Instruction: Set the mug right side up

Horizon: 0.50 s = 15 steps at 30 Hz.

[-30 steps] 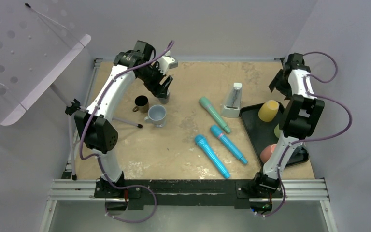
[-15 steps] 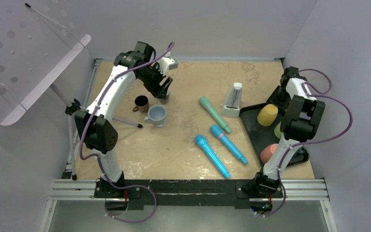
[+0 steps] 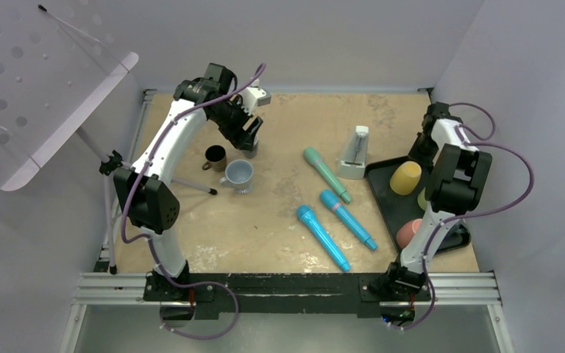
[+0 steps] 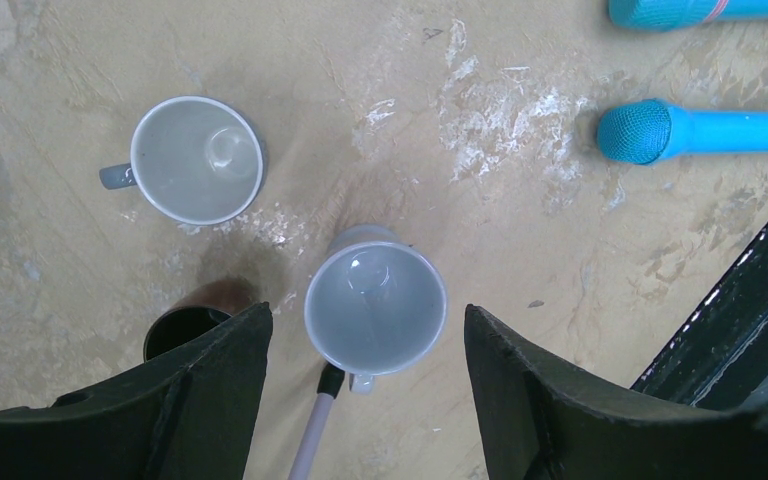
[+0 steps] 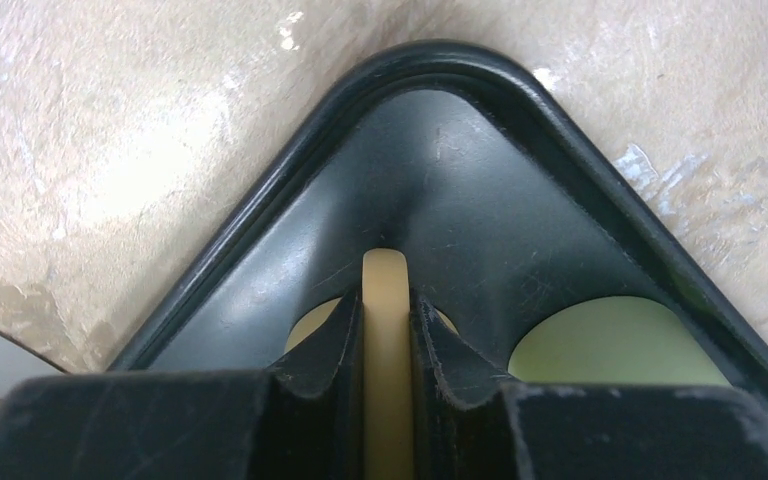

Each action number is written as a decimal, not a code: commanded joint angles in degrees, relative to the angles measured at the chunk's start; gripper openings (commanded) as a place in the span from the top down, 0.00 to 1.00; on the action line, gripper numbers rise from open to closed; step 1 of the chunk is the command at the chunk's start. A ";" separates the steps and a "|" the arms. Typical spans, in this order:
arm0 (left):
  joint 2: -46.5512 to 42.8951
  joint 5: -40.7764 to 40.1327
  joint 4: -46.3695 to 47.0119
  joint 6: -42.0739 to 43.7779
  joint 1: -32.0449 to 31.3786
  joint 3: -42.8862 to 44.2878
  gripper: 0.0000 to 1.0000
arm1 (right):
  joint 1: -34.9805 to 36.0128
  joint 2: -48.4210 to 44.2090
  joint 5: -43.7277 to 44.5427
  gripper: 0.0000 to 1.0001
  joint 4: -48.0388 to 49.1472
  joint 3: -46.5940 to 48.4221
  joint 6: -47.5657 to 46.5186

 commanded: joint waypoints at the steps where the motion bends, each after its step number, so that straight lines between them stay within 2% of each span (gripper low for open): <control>1: -1.97 1.01 0.98 -0.76 0.22 1.56 0.26 | 1.82 -1.70 -1.35 1.00 -0.98 0.95 -4.36; 7: -1.87 2.26 0.53 -0.89 0.22 2.23 0.26 | 5.56 -8.68 -0.90 1.00 1.43 -2.10 -7.71; 15: -1.67 5.10 -0.08 -1.25 0.22 2.79 0.26 | 6.85 -13.04 -2.31 1.00 4.53 -8.26 -8.88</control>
